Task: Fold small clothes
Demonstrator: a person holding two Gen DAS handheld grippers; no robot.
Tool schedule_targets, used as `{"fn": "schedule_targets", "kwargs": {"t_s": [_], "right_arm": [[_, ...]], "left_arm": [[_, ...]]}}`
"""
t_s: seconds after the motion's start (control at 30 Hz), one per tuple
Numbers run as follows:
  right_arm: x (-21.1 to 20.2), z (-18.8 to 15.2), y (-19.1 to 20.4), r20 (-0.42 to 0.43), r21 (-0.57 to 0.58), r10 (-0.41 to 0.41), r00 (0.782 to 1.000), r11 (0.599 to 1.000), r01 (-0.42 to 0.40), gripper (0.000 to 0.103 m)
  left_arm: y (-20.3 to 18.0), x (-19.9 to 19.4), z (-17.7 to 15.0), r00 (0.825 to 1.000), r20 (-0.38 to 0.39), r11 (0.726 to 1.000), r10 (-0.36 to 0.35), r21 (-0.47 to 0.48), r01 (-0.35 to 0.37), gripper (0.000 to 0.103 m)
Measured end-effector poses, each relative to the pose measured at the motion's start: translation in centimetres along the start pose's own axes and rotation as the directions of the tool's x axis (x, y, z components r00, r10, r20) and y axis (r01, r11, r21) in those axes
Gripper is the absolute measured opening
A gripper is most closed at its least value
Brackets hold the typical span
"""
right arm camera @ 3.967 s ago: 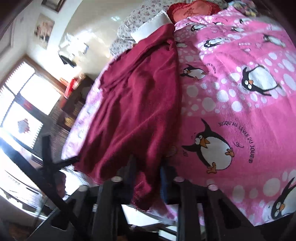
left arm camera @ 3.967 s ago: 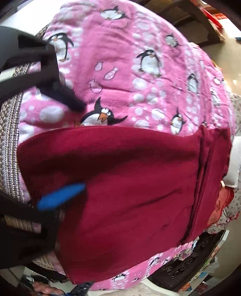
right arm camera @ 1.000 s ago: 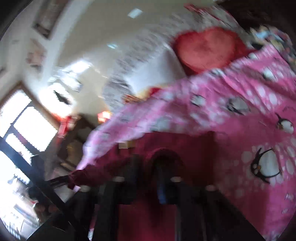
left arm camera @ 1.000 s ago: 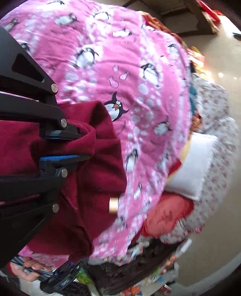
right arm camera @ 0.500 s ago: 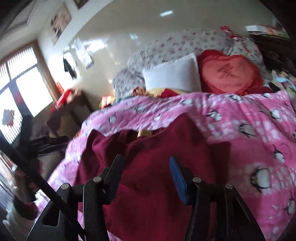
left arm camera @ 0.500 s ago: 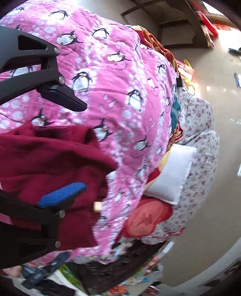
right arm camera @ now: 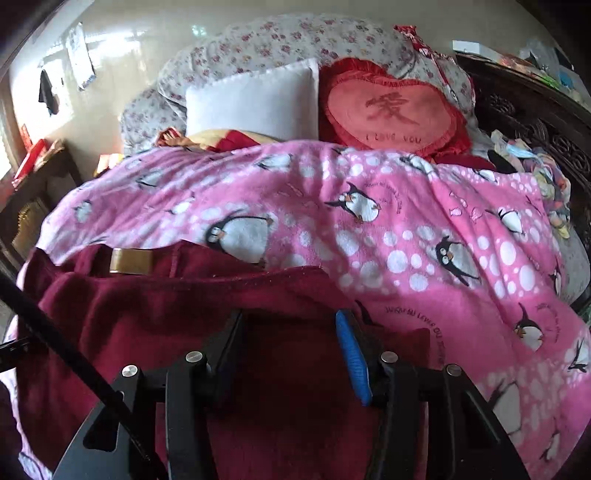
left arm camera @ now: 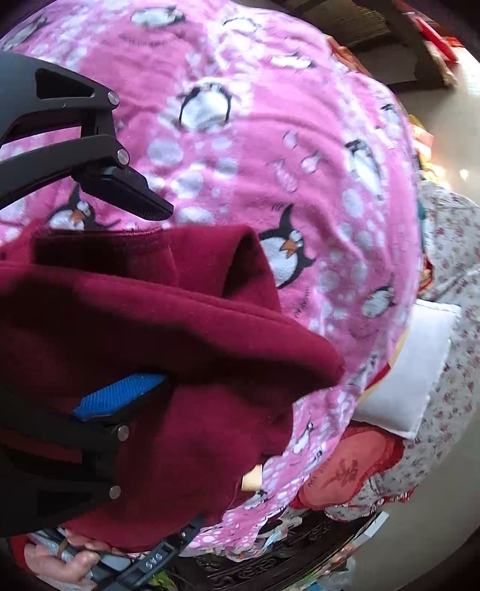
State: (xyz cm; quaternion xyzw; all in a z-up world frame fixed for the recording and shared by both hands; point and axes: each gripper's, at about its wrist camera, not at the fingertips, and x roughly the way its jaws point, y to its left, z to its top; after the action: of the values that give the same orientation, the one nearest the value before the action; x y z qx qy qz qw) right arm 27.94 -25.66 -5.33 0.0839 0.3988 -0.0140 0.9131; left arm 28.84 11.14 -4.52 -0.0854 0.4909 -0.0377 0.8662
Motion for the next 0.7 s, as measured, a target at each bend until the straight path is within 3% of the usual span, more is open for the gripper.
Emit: {"fn": "schedule_targets", "kwargs": {"t_s": [0.07, 0.17, 0.33, 0.53, 0.67, 0.7], "right_arm": [[-2.1, -0.4, -0.4, 0.025, 0.021, 0.028, 0.999, 0.999, -0.028, 0.055], [-4.9, -1.6, -1.1, 0.029, 0.052, 0.087, 0.996, 0.995, -0.088, 0.06], [-7.7, -3.1, -1.3, 0.048, 0.031, 0.054, 0.997, 0.998, -0.056, 0.064], [-5.0, -1.6, -2.4, 0.005, 0.092, 0.039, 0.999, 0.995, -0.039, 0.064], [-2.1, -0.4, -2.8, -0.027, 0.11, 0.035, 0.999, 0.993, -0.031, 0.064], [-1.7, -0.3, -2.8, -0.032, 0.115, 0.042, 0.999, 0.993, -0.039, 0.054]], "left_arm": [[0.1, -1.8, -0.5, 0.999, 0.034, 0.999, 0.037, 0.025, -0.038, 0.082], [0.6, -4.5, -2.0, 0.998, 0.07, 0.999, 0.0, 0.044, -0.003, 0.082], [0.0, -7.2, -6.0, 0.996, 0.09, 0.994, -0.009, 0.108, 0.0, 0.082], [-0.5, -6.1, -9.3, 0.998, 0.049, 0.988, 0.027, 0.151, -0.034, 0.082], [-0.4, -4.6, -9.6, 0.999, 0.02, 0.989, 0.032, 0.146, -0.034, 0.082], [-0.3, -4.2, -9.4, 1.0, 0.014, 0.99, 0.027, 0.135, -0.029, 0.082]]}}
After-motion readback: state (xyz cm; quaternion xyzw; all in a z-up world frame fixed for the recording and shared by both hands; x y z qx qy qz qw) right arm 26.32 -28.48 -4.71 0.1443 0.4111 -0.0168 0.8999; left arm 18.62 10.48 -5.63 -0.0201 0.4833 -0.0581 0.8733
